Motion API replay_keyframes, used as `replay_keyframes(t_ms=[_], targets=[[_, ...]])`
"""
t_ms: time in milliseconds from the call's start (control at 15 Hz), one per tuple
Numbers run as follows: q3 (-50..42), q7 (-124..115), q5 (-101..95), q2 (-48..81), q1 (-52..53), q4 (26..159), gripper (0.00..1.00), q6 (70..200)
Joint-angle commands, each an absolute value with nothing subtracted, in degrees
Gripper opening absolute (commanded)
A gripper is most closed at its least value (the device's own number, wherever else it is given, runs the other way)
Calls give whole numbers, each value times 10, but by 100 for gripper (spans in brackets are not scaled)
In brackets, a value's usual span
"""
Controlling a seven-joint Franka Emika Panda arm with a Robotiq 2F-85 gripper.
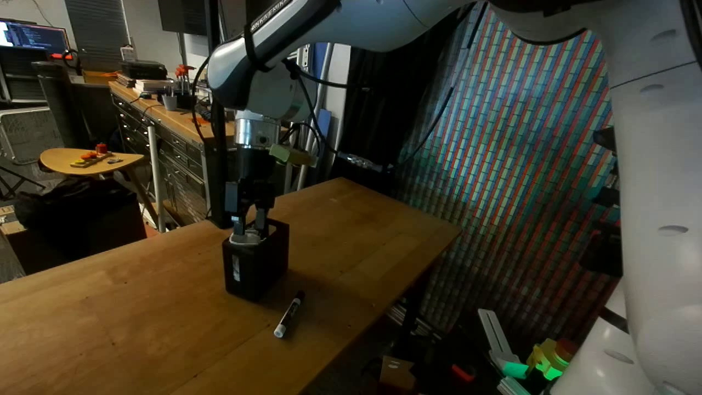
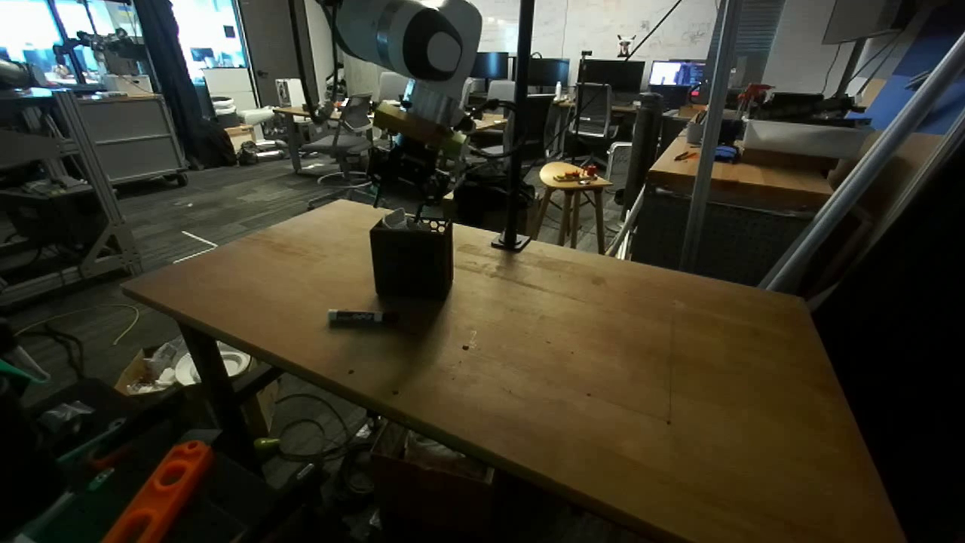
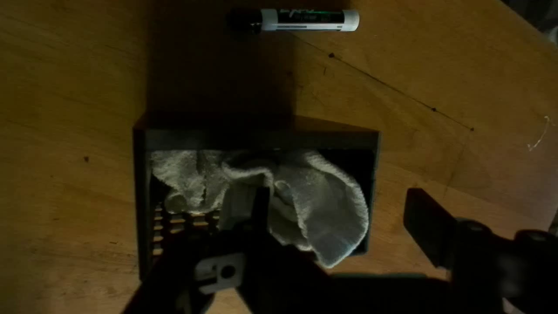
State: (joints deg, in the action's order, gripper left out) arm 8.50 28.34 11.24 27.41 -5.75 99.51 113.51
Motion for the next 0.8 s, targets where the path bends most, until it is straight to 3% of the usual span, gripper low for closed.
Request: replay_keyframes(t_ms=[0,133,200,333,733], targets=[[76,268,102,248,-43,997,100,1109],[76,266,102,245,-39,997,100,1105],[76,264,101,245,-37,997,75,1104],[76,261,99,244,-33,996,66,1106],[75,253,85,246,-23,995,19,1116]])
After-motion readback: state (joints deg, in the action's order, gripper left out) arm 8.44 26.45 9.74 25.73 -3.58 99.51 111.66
